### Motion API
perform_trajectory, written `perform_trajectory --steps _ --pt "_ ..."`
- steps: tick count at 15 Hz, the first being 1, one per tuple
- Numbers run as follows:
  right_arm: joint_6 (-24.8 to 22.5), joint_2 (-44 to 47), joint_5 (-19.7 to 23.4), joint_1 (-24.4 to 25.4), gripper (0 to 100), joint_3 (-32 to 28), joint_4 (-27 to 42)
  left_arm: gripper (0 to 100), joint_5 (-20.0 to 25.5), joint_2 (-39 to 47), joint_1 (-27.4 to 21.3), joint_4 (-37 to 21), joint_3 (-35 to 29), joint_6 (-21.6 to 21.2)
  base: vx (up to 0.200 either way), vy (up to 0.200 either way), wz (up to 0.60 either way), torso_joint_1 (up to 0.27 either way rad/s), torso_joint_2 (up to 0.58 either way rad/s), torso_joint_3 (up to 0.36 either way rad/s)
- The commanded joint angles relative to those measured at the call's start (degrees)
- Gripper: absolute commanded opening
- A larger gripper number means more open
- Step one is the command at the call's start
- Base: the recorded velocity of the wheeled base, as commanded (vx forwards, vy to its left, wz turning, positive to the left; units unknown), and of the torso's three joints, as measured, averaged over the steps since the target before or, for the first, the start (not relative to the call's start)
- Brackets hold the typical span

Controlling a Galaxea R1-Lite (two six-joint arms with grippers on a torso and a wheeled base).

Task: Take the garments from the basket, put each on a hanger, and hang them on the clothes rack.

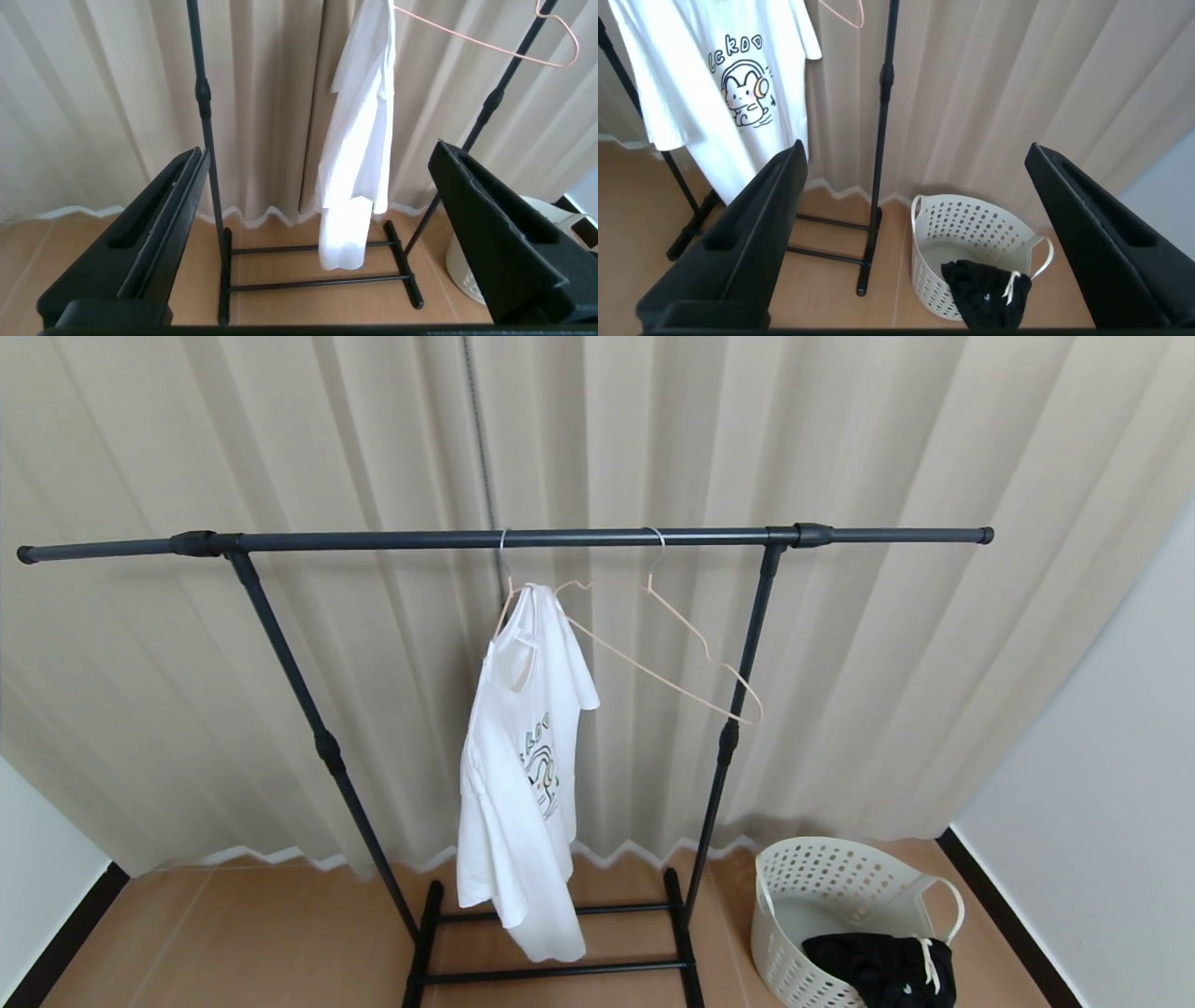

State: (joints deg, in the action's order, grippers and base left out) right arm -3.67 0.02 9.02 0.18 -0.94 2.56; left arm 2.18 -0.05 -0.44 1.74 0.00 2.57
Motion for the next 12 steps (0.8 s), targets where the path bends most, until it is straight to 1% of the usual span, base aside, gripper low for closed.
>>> perform_trajectory --steps 1,12 --pt "-0.02 -0.02 0.03 -0.01 100 -0.03 -0.01 100 -0.07 0.05 0.0 0.01 0.0 0.06 0.0 0.0 0.0 -0.149 0.34 0.188" --pt "-0.02 -0.02 0.03 -0.01 100 -0.03 -0.01 100 -0.07 0.05 0.0 0.01 0.0 0.06 0.0 0.0 0.0 -0.146 0.35 0.209"
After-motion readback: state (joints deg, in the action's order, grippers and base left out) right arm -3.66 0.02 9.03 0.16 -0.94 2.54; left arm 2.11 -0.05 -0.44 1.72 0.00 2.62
